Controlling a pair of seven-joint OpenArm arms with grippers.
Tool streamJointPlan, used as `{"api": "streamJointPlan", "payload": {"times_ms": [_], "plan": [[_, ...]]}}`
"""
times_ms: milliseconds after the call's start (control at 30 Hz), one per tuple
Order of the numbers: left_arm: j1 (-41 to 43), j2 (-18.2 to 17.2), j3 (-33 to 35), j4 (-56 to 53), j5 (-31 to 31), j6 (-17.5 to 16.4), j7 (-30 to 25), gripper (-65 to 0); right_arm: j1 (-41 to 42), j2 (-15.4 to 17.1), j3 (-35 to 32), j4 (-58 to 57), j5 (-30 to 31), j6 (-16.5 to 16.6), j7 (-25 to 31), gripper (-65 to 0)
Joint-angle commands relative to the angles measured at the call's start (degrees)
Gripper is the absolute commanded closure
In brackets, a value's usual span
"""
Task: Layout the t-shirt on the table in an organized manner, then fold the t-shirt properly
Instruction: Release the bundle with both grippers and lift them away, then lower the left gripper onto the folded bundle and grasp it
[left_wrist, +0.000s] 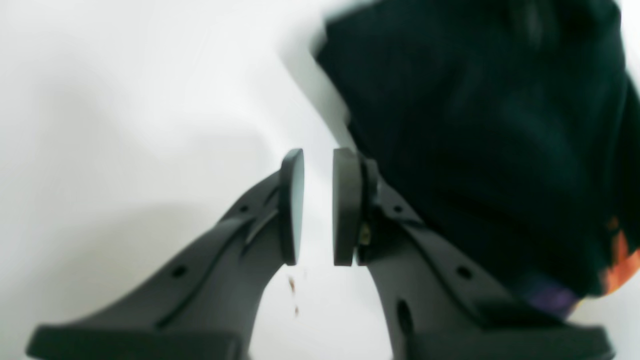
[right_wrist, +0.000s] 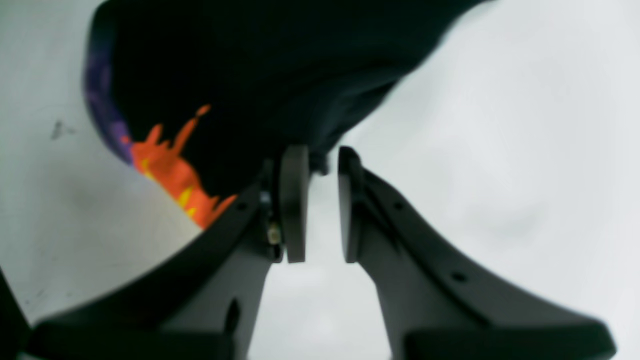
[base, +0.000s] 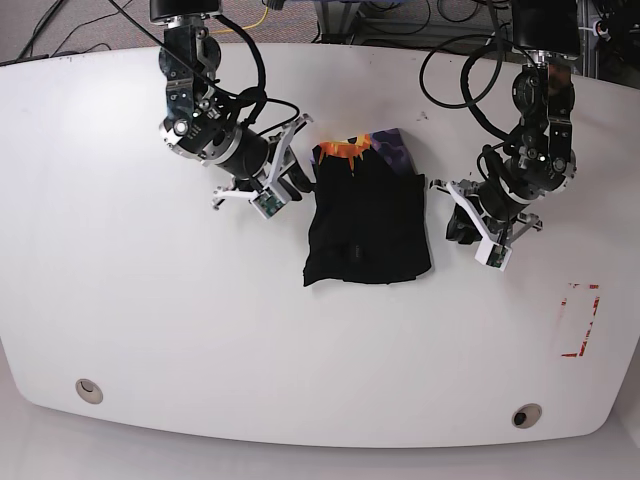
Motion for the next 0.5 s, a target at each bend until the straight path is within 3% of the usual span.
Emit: {"api": "streamJointPlan", "payload": {"times_ms": [0, 133, 300, 467], "plan": [[-1.80, 3.82, 0.06, 2.39, -0.95, -0.48, -1.58, -8.6, 1.00, 1.80, 3.37, 3.38, 0.78, -0.07, -0.41, -10.1], [-3.91, 8.57, 0.41, 2.13, -0.59, -0.39, -1.58, -8.6, 1.09, 2.85, 6.88, 4.79, 0.78, 0.29, -1.20, -10.1], [-6.99, 15.34, 6.30, -1.39, 3.54, -0.21, -2.11, -8.6, 1.09, 6.28, 9.61, 5.40, 0.96, 0.29, -1.20, -10.1], [-8.48, 21.32, 11.22, -7.28, 12.86, -0.13, -9.85, -8.6, 1.00, 8.92, 9.70, 5.40, 1.05, 0.29, -1.20, -10.1]]}}
